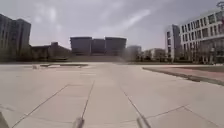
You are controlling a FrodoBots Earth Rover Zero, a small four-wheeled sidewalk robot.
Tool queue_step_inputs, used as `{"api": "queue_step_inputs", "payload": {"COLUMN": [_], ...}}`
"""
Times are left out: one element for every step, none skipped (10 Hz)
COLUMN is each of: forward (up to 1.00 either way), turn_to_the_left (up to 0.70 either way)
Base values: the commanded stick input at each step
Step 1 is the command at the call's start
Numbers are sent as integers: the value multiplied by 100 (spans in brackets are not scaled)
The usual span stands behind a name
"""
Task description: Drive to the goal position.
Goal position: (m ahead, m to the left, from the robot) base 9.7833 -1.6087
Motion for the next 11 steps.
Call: {"api": "queue_step_inputs", "payload": {"forward": [70,70,70,70,70,70,70,70,70,70,70], "turn_to_the_left": [0,0,0,0,0,0,0,0,0,0,0]}}
